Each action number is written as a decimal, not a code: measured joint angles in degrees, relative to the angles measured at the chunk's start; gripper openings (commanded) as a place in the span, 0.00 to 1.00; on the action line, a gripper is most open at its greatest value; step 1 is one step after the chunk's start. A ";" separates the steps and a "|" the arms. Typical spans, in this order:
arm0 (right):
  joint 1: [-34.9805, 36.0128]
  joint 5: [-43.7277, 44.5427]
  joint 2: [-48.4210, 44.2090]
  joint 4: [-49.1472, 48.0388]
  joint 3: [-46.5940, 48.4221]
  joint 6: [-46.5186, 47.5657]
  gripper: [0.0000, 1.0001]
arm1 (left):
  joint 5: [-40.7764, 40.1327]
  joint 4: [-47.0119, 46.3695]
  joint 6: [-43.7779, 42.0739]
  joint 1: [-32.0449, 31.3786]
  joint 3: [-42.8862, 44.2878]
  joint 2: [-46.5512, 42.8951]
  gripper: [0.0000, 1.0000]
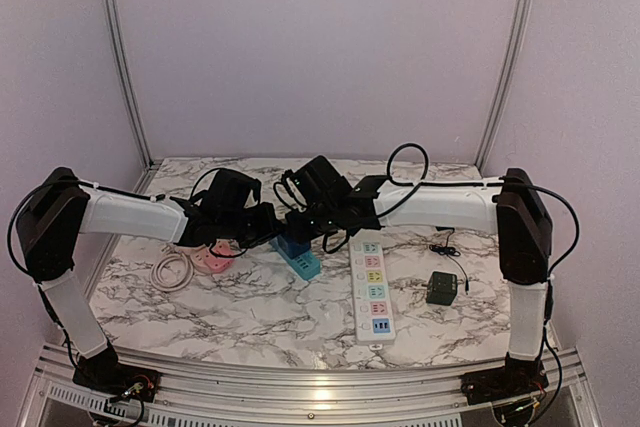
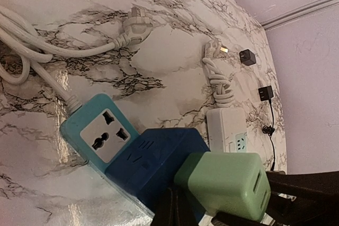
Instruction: Pull the plug off the socket
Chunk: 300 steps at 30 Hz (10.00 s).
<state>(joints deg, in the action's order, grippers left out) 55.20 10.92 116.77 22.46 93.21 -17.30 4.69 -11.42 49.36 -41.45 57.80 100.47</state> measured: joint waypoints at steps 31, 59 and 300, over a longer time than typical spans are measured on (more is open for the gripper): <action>0.09 1.66 -2.47 -2.64 -4.20 -0.02 0.10 | -0.87 -1.33 0.66 -1.25 0.66 1.29 0.00; 0.76 2.80 -7.56 0.83 -1.64 0.00 0.10 | 0.24 -1.62 0.28 -1.49 3.10 3.61 0.00; 2.75 0.79 -0.17 7.52 -1.92 -0.90 0.15 | -0.57 0.70 -6.54 -0.72 0.57 7.96 0.00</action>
<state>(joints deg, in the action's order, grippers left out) 57.95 11.70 116.60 29.98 91.29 -18.20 4.12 -10.72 42.83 -42.17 58.37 108.42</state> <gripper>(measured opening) 0.574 0.005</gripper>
